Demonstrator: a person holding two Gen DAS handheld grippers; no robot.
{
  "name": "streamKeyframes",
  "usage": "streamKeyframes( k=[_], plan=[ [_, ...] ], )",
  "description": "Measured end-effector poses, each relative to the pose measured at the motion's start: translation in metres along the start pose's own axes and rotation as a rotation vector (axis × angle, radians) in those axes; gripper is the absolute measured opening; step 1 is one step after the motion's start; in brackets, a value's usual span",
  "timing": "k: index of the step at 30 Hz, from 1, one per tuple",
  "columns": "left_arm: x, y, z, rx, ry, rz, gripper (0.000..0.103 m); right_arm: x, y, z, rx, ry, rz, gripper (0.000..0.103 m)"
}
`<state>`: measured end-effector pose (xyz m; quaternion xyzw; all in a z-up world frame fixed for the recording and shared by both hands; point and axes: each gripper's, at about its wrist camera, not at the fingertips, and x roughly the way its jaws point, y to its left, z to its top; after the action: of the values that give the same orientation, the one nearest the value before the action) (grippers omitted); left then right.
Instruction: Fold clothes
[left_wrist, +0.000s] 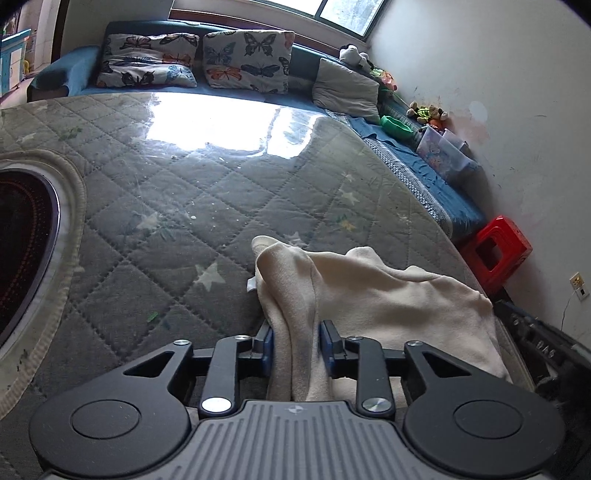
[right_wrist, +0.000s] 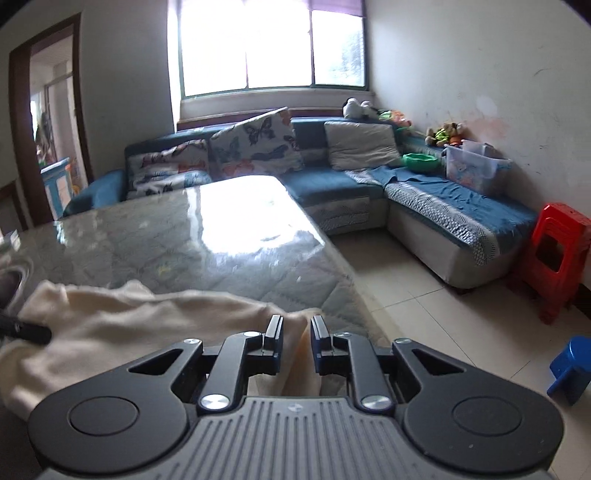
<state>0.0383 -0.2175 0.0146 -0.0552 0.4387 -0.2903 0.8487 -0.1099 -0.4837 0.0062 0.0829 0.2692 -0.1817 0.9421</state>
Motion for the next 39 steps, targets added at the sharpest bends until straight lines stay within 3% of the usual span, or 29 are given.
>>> streamKeyframes(
  k=[3,7,10,12,16,19,22,25,29,36,39],
  plan=[
    [-0.003,-0.003,0.001,0.027,-0.013,0.026,0.039,-0.005,0.008,0.006,0.000,-0.023,0.038,0.016],
    [-0.007,-0.004,0.000,0.074,-0.036,0.075,0.047,0.004,0.030,0.009,-0.034,-0.011,0.107,0.030],
    [-0.010,-0.003,-0.002,0.094,-0.043,0.096,0.056,0.016,0.048,0.005,-0.062,0.015,0.137,0.033],
    [-0.011,-0.002,-0.003,0.106,-0.047,0.109,0.058,0.025,0.055,0.001,-0.072,0.039,0.145,0.037],
    [-0.016,-0.001,-0.010,0.118,-0.060,0.137,0.074,0.033,0.065,-0.003,-0.100,0.052,0.139,0.045],
    [-0.022,0.000,-0.016,0.129,-0.076,0.160,0.082,0.026,0.067,-0.002,-0.102,0.050,0.143,0.057],
    [-0.027,0.001,-0.023,0.131,-0.086,0.161,0.089,0.014,0.071,-0.005,-0.118,0.042,0.141,0.060],
    [-0.032,0.000,-0.031,0.143,-0.097,0.167,0.096,0.002,0.071,-0.011,-0.121,0.030,0.133,0.075],
    [-0.041,-0.002,-0.041,0.165,-0.117,0.174,0.103,-0.013,0.072,-0.021,-0.111,0.018,0.121,0.085],
    [-0.054,-0.005,-0.059,0.207,-0.131,0.185,0.103,-0.038,0.072,-0.035,-0.074,-0.001,0.095,0.102],
    [-0.058,-0.006,-0.067,0.231,-0.135,0.195,0.103,-0.048,0.070,-0.040,-0.068,-0.011,0.072,0.103]
  ],
)
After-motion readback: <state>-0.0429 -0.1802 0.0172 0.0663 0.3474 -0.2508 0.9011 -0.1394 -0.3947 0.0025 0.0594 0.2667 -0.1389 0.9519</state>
